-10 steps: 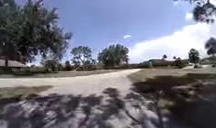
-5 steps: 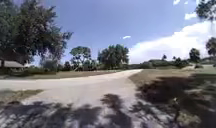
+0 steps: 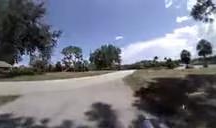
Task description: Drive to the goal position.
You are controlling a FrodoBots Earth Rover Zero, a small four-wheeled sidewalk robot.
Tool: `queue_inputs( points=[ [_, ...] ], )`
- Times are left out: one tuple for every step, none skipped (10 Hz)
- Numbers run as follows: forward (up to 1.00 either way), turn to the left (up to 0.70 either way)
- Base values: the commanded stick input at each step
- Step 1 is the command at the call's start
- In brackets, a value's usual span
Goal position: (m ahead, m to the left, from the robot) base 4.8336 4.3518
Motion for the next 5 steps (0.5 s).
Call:
queue_inputs(
  points=[
    [1.0, 0.4],
    [1.0, 0.4],
    [1.0, 0.4],
    [1.0, 0.4],
    [1.0, 0.4]
  ],
)
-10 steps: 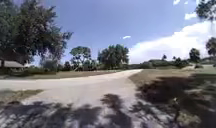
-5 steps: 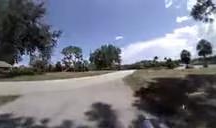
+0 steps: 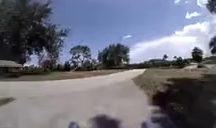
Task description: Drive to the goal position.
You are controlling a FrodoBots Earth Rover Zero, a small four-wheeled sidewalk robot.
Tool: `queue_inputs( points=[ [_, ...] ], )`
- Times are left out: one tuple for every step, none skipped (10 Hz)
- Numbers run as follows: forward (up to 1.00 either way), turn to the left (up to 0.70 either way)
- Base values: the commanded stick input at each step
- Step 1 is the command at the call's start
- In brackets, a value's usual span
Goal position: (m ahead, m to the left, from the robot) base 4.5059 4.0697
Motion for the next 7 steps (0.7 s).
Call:
queue_inputs(
  points=[
    [1.0, 0.4],
    [1.0, 0.4],
    [1.0, 0.4],
    [1.0, 0.4],
    [1.0, 0.4],
    [1.0, 0.4],
    [1.0, 0.4]
  ],
)
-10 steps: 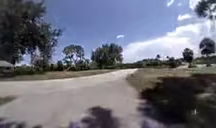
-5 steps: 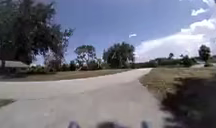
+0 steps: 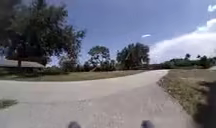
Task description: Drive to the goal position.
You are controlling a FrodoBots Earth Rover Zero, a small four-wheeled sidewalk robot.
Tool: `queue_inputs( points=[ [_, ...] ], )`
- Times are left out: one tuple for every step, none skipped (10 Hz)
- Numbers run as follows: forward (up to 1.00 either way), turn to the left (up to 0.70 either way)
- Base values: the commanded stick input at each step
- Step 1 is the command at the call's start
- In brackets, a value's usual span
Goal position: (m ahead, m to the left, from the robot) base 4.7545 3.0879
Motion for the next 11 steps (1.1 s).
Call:
queue_inputs(
  points=[
    [1.0, 0.4],
    [1.0, 0.4],
    [1.0, 0.4],
    [1.0, 0.4],
    [1.0, 0.4],
    [1.0, 0.4],
    [1.0, 0.4],
    [1.0, 0.4],
    [1.0, 0.4],
    [1.0, 0.4],
    [1.0, 0.4]
  ],
)
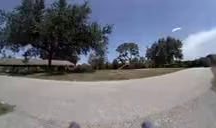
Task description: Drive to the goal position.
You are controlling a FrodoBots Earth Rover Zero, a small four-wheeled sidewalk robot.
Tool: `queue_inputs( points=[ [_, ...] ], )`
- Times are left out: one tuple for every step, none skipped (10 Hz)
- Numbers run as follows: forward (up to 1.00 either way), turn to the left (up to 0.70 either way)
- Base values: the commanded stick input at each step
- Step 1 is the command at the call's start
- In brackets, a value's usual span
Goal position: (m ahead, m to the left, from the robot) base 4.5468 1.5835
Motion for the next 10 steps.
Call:
queue_inputs(
  points=[
    [1.0, 0.4],
    [1.0, 0.4],
    [1.0, 0.4],
    [0.74, 0.31],
    [0.3, 0.15],
    [0.3, 0.15],
    [0.3, 0.15],
    [0.3, 0.15],
    [0.3, 0.15],
    [0.3, 0.15]
  ],
)
